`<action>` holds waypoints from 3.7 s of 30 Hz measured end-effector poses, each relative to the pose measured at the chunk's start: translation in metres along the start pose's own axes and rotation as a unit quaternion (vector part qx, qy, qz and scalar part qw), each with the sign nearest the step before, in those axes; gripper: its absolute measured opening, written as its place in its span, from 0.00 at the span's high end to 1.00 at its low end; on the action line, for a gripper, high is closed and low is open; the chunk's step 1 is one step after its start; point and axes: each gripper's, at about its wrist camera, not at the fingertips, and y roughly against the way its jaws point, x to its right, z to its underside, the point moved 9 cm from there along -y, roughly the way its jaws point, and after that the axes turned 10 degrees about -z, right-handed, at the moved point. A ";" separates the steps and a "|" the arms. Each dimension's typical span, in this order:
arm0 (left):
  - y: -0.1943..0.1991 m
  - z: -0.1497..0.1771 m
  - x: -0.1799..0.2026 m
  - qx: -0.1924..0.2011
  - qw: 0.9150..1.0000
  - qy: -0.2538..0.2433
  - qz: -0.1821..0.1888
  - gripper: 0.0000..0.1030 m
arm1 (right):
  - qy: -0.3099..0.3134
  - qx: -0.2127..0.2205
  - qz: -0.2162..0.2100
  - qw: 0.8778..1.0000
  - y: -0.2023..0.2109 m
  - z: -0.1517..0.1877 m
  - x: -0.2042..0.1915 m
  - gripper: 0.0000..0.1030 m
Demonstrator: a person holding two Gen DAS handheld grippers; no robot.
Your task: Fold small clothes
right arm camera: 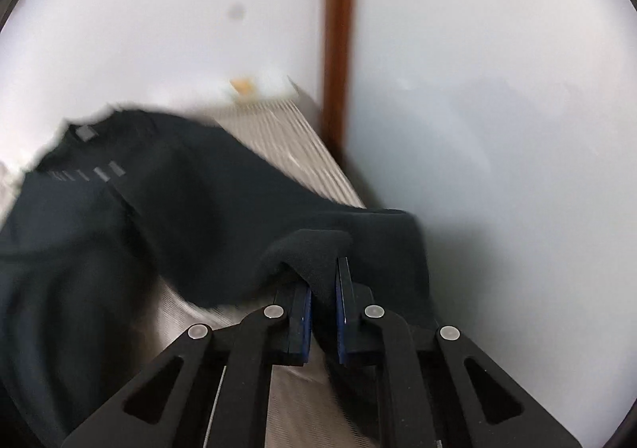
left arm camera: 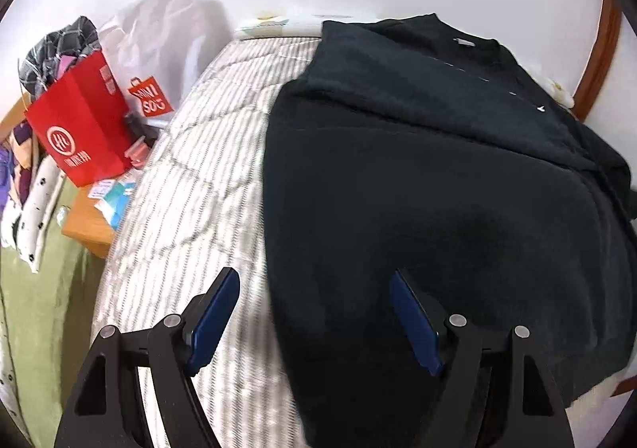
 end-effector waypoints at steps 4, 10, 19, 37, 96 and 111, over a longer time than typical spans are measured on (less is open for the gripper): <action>-0.006 -0.004 -0.007 0.012 1.000 -0.005 -0.017 0.26 | 0.043 0.043 -0.040 0.997 0.019 -0.056 -0.078 0.91; -0.017 -0.012 -0.014 0.024 0.999 -0.011 -0.035 0.26 | 0.110 0.076 -0.144 0.981 0.029 -0.112 -0.231 0.91; -0.032 -0.011 -0.012 0.005 1.000 0.012 0.001 0.26 | 0.194 0.007 -0.209 0.959 -0.063 -0.090 -0.402 0.89; -0.001 -0.052 0.019 0.022 0.998 -0.005 0.053 0.26 | 0.126 -0.077 -0.179 0.973 -0.093 -0.027 -0.300 0.20; 0.005 -0.200 0.176 0.119 0.989 -0.048 0.079 0.81 | 0.077 -0.040 -0.112 0.990 -0.012 -0.011 -0.185 0.50; -0.108 -0.185 0.073 -0.001 0.992 0.054 0.116 0.76 | 0.120 -0.069 -0.106 0.985 -0.111 -0.048 -0.246 0.50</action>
